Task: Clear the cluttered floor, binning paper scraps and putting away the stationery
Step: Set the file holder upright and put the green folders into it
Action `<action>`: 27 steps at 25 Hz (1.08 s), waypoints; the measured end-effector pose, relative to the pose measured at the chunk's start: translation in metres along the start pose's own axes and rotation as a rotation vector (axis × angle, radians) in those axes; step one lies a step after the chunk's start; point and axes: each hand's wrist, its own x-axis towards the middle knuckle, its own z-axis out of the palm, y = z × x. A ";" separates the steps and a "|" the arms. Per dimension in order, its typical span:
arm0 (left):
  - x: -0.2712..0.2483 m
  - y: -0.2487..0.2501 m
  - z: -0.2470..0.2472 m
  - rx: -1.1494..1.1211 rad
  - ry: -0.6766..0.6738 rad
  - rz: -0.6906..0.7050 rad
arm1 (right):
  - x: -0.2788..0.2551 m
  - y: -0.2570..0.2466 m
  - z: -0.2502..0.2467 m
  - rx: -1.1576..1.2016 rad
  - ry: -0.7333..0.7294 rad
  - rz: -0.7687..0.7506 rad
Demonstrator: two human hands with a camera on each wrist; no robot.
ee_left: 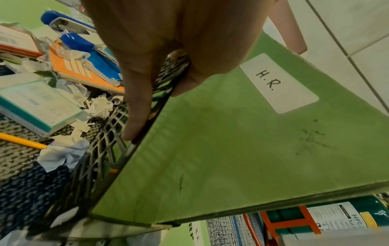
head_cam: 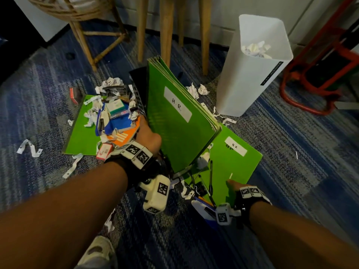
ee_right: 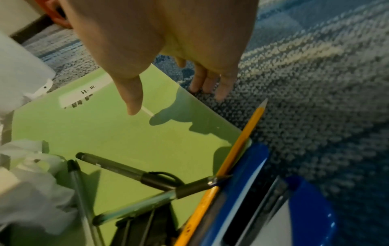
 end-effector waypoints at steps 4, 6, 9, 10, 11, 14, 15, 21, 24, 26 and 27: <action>-0.014 0.006 -0.002 -0.069 -0.046 0.001 | -0.002 -0.007 0.006 0.126 -0.079 0.024; -0.017 0.009 -0.005 -0.070 -0.051 -0.052 | -0.003 -0.011 0.003 0.174 -0.098 0.031; -0.020 0.010 -0.008 -0.111 -0.062 -0.035 | -0.055 -0.041 -0.002 0.207 -0.120 -0.013; -0.017 0.008 -0.008 -0.123 -0.057 -0.017 | -0.062 -0.048 -0.002 0.212 -0.132 -0.033; -0.017 0.008 -0.008 -0.129 -0.057 -0.011 | -0.064 -0.053 -0.001 0.172 -0.127 -0.047; -0.010 0.002 -0.006 -0.138 -0.011 0.008 | -0.086 -0.072 0.014 -0.050 -0.105 -0.061; -0.010 -0.001 -0.006 -0.134 -0.002 0.011 | -0.093 -0.075 0.018 -0.224 -0.072 -0.125; -0.014 -0.013 -0.006 -0.205 -0.015 -0.007 | -0.102 -0.069 0.018 -0.506 0.031 -0.176; -0.018 -0.015 -0.011 -0.165 0.005 0.051 | -0.082 -0.053 0.014 -0.489 0.030 -0.196; -0.019 -0.014 -0.012 -0.165 0.006 0.048 | -0.084 -0.054 0.012 -0.292 0.092 -0.157; -0.017 -0.015 -0.012 -0.158 0.006 0.036 | -0.087 -0.055 0.010 -0.132 0.120 -0.149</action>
